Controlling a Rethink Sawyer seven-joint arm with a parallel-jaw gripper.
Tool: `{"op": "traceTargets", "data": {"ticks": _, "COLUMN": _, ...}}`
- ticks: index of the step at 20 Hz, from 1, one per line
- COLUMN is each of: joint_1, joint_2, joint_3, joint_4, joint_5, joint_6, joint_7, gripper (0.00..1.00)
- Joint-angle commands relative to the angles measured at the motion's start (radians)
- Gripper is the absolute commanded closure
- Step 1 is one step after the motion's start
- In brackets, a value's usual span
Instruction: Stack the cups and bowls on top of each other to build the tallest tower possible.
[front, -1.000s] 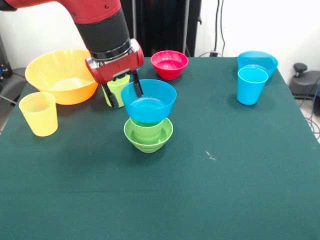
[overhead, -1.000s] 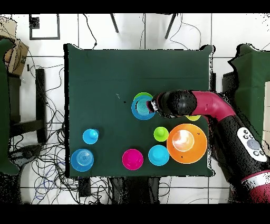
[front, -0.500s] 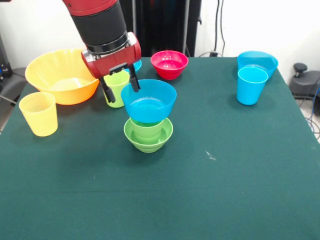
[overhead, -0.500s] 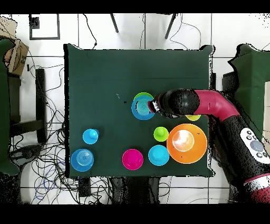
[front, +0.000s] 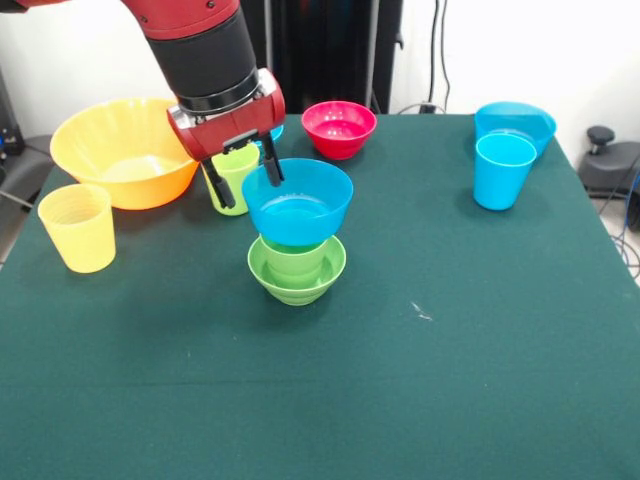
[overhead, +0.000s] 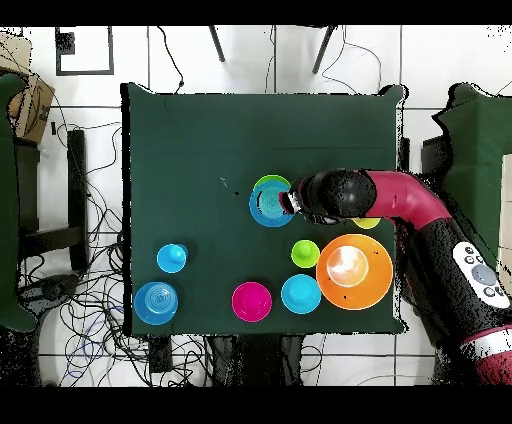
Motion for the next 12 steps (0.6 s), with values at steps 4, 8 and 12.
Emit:
{"op": "traceTargets", "data": {"ticks": 4, "joint_1": 0.051, "joint_2": 0.068, "joint_3": -0.027, "joint_4": -0.027, "joint_5": -0.068, "joint_6": -0.034, "joint_7": -0.067, "gripper": 0.00}}
{"op": "traceTargets", "data": {"ticks": 8, "joint_1": 0.062, "joint_2": 0.073, "joint_3": -0.027, "joint_4": -0.044, "joint_5": -0.061, "joint_6": -0.024, "joint_7": -0.058, "gripper": 0.00}}
{"op": "traceTargets", "data": {"ticks": 12, "joint_1": 0.062, "joint_2": 0.092, "joint_3": -0.031, "joint_4": -0.050, "joint_5": -0.071, "joint_6": -0.046, "joint_7": -0.058, "gripper": 0.00}}
